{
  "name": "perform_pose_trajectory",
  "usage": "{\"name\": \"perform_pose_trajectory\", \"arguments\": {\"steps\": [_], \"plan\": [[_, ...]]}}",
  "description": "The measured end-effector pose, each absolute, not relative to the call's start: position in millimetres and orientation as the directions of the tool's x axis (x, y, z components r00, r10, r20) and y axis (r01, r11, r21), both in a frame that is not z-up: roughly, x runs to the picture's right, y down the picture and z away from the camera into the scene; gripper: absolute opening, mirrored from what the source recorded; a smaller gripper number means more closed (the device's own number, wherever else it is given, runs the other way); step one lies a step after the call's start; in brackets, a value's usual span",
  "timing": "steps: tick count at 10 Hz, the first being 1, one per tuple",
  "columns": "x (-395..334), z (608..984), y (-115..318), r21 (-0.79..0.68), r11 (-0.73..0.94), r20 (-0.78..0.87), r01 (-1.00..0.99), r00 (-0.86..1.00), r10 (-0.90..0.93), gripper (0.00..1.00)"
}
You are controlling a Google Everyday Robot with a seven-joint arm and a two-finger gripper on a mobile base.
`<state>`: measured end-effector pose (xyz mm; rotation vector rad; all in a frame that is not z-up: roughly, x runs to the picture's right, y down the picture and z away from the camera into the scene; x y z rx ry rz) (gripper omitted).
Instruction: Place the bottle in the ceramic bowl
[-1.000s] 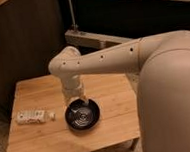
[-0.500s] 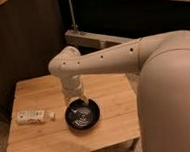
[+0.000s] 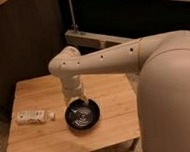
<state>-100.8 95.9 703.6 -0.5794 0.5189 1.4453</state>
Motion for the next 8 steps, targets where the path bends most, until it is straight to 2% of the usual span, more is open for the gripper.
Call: {"name": "perform_pose_trajectory", "arguments": {"steps": [2,3,6,8], "plan": [[-106,702,91,-0.078,0.104,-0.614,-0.992,0.130,0.779,0.65],[-118,701,86,-0.135,0.188,-0.579,-0.973,0.231,0.782,0.65],[-154,696,74,-0.365,0.424,-0.406,-0.829,0.552,0.728,0.65],[-186,695,69,-0.517,0.556,-0.239,-0.651,0.733,0.637,0.65]]}}
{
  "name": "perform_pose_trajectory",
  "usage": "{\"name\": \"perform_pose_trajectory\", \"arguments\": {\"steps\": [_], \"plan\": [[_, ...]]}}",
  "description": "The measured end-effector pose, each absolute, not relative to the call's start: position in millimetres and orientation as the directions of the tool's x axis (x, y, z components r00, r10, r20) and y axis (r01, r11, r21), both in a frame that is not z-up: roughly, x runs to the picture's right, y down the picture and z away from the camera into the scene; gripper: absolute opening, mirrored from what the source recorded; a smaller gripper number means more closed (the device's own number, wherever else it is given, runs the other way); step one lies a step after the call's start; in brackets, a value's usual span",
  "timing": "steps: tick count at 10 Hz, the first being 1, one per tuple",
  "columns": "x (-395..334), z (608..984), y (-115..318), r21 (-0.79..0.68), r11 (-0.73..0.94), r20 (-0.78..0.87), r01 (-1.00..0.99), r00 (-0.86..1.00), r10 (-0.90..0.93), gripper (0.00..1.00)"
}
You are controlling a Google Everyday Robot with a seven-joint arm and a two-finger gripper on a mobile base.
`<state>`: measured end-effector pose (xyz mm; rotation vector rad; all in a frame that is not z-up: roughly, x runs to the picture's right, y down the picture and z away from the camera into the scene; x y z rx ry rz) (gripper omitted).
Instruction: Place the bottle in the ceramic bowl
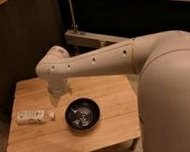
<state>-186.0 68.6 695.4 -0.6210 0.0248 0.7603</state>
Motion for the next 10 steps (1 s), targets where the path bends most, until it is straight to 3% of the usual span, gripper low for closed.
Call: {"name": "perform_pose_trajectory", "arguments": {"steps": [4,10], "plan": [[-257,697,70,-0.637,0.662,-0.035,-0.395,0.873,0.487,0.65],[-260,696,71,-0.638,0.672,-0.029,-0.376,0.884,0.467,0.65]]}}
